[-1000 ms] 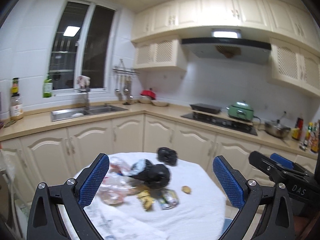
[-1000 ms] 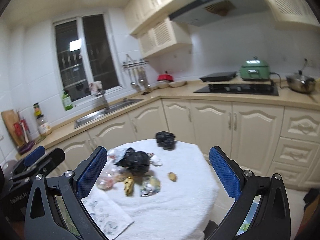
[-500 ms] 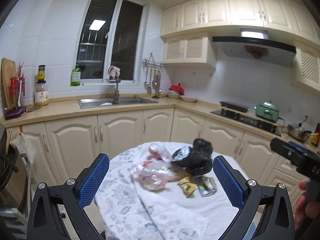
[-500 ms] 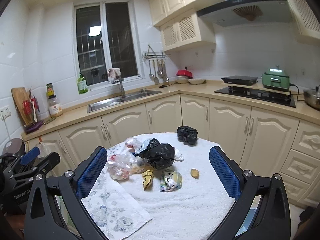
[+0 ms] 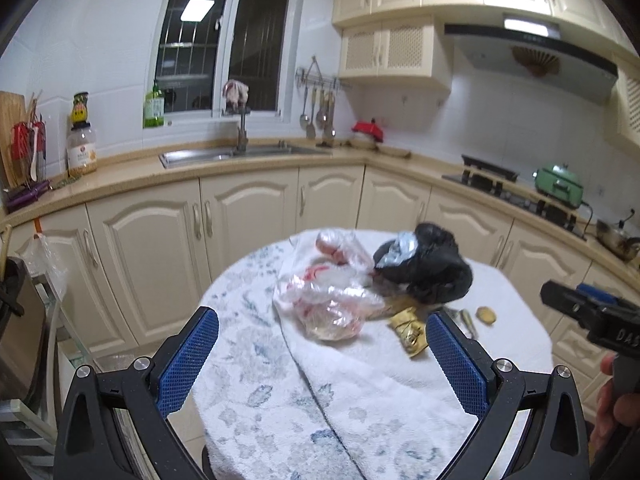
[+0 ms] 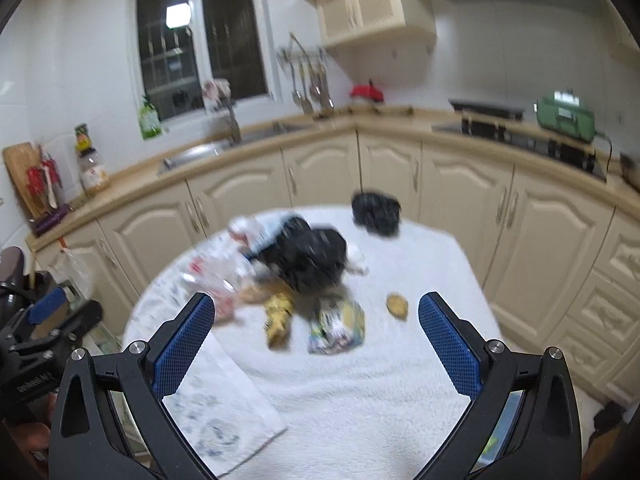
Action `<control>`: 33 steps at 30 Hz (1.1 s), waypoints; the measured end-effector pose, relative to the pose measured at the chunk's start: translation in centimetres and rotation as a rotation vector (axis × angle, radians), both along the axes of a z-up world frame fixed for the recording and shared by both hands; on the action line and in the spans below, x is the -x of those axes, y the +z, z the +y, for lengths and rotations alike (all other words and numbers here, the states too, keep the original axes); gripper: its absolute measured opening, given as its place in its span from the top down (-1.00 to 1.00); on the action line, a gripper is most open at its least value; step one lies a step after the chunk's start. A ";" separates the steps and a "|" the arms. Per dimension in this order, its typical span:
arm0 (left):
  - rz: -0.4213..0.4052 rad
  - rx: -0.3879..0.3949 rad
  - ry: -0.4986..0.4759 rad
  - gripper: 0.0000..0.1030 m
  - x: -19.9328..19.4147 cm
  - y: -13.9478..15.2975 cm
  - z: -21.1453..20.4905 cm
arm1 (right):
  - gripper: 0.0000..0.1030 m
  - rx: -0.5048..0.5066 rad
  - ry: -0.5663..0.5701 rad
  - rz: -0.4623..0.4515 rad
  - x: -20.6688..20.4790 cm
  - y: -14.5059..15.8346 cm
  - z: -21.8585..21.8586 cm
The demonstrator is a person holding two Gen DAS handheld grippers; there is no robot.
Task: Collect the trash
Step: 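Return both tools to the table trash, then grasp the red-printed plastic bag with the left tool while the right tool grasps the milk carton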
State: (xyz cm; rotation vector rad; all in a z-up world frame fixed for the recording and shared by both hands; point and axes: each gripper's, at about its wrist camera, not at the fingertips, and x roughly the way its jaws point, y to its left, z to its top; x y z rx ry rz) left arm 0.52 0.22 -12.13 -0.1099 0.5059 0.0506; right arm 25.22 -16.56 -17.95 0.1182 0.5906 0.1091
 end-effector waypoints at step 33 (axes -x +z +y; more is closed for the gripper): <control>0.323 0.018 -0.060 -0.38 -36.1 -8.3 1.9 | -0.35 0.073 0.056 0.306 -13.5 -11.6 0.7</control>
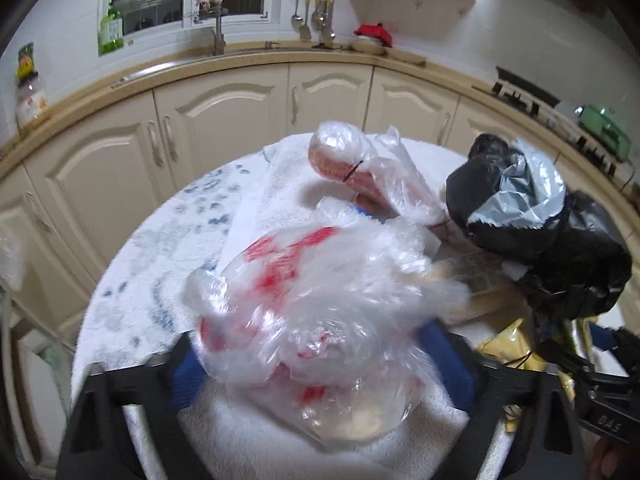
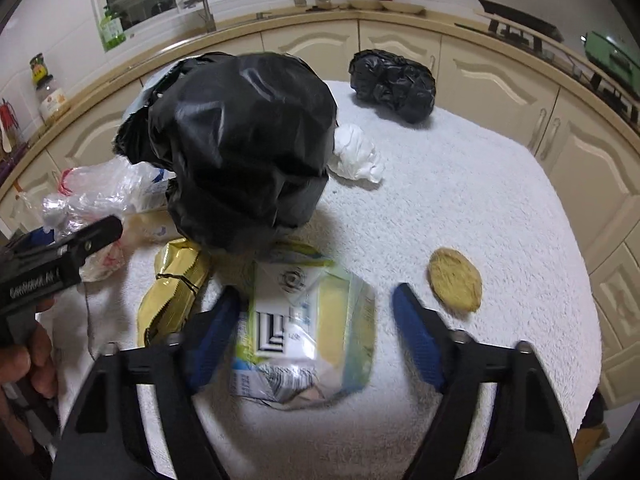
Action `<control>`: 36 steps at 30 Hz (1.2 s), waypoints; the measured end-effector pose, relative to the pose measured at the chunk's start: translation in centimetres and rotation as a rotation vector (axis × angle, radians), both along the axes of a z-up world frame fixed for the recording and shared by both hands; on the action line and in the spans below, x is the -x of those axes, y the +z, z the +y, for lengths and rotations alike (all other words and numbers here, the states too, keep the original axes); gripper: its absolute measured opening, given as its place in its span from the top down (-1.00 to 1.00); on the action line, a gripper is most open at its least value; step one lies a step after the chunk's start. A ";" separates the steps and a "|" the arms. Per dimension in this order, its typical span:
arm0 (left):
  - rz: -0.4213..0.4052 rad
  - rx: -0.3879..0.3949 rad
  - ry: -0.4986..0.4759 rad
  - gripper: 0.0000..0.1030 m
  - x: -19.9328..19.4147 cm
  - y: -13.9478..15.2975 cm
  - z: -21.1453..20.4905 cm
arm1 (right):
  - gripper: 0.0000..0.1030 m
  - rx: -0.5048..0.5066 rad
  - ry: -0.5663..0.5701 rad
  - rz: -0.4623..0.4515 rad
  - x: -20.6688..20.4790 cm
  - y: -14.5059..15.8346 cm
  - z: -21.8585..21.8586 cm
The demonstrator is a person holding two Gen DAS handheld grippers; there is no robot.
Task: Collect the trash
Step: 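Grasp the red-printed plastic bag with the left tool while the right tool grasps the milk carton, then lift and carry both held items over the blue trash bin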
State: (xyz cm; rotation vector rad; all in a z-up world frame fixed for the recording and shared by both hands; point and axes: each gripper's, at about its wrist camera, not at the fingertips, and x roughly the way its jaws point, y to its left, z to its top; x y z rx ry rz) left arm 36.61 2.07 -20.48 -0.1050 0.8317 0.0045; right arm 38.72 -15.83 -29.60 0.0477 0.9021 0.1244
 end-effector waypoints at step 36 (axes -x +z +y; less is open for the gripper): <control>-0.184 0.066 -0.102 0.01 9.7 0.6 0.3 | -0.33 -0.129 -0.021 -0.099 8.6 3.5 -3.9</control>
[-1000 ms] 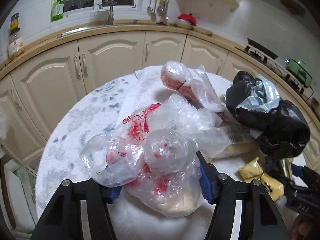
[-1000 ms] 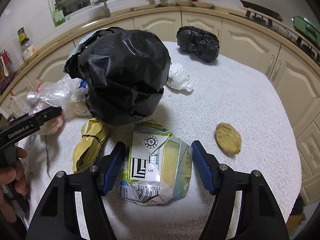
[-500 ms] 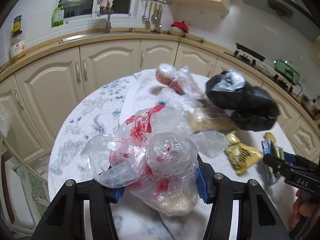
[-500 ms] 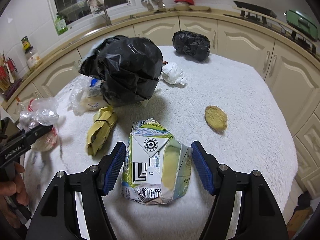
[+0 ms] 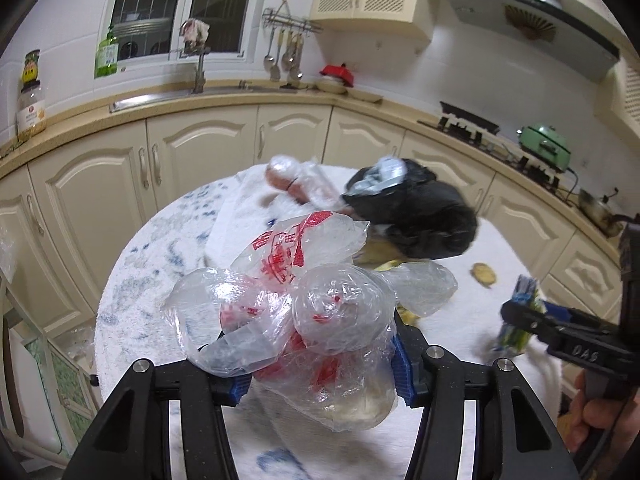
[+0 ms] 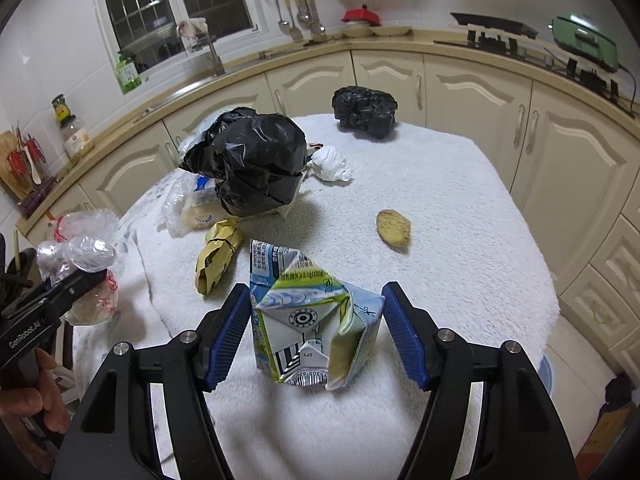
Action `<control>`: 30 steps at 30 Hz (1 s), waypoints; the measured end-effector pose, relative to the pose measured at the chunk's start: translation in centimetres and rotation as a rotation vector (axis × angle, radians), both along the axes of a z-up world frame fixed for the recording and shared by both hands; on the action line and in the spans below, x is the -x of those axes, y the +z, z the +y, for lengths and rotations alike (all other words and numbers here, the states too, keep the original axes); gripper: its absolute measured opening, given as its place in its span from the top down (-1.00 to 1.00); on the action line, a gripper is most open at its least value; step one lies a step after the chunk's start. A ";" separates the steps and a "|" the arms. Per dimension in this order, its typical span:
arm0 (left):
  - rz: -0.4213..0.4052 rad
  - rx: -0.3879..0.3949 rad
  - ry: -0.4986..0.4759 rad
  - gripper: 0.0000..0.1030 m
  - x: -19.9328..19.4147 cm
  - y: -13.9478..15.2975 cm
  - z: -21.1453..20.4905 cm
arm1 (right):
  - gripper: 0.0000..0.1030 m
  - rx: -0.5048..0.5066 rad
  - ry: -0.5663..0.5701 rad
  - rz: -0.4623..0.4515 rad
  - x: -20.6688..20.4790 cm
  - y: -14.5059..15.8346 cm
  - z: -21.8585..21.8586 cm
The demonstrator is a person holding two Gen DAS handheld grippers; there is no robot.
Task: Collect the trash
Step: 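Lift and carry both held items over the blue trash bin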
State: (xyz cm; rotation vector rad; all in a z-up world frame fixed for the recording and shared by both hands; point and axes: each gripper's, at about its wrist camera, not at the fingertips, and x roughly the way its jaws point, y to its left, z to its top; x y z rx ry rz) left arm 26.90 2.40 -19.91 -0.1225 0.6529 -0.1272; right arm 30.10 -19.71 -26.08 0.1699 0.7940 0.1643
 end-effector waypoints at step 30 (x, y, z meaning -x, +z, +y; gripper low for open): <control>-0.170 -0.027 -0.184 0.01 7.0 7.3 -12.2 | -0.33 -0.079 -0.088 -0.193 6.5 7.5 -8.7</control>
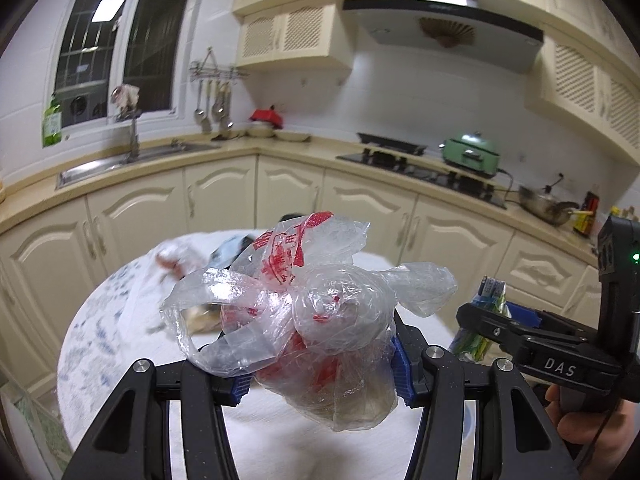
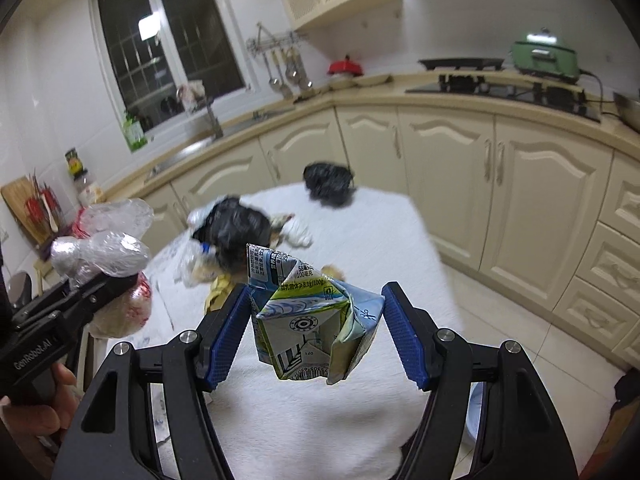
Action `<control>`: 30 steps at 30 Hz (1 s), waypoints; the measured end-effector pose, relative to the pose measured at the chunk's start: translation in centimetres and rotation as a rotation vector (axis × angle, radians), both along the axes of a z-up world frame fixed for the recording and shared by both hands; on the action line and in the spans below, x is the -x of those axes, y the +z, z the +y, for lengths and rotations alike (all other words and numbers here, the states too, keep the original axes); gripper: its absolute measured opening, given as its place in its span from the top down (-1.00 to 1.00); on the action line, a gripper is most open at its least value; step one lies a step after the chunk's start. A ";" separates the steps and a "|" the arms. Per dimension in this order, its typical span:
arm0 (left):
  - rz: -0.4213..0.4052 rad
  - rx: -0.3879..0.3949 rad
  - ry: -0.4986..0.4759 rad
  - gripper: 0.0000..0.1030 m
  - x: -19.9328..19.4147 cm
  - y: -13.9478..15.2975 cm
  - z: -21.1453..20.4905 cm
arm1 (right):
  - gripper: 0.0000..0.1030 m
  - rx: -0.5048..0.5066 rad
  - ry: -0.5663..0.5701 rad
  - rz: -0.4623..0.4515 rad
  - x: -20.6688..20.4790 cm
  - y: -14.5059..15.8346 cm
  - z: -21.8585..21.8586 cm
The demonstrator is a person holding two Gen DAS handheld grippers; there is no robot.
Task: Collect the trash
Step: 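Lift and carry both held items over the blue trash bin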
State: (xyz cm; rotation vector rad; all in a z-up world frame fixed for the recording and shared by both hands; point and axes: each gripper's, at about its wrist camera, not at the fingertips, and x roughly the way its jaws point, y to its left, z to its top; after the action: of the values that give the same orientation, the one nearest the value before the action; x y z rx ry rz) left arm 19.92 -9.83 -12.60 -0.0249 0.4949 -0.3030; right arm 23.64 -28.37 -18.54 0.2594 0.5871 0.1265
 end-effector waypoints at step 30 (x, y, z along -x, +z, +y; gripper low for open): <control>0.182 -0.044 -0.448 0.01 -12.2 -5.1 -25.9 | -0.33 -0.123 -0.546 0.165 8.8 -9.0 -27.4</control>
State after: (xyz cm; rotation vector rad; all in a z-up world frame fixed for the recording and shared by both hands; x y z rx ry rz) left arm 32.11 -35.70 -17.68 0.1035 0.6868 -0.7335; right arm 14.88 -55.80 -27.53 0.5436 0.6544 -0.3904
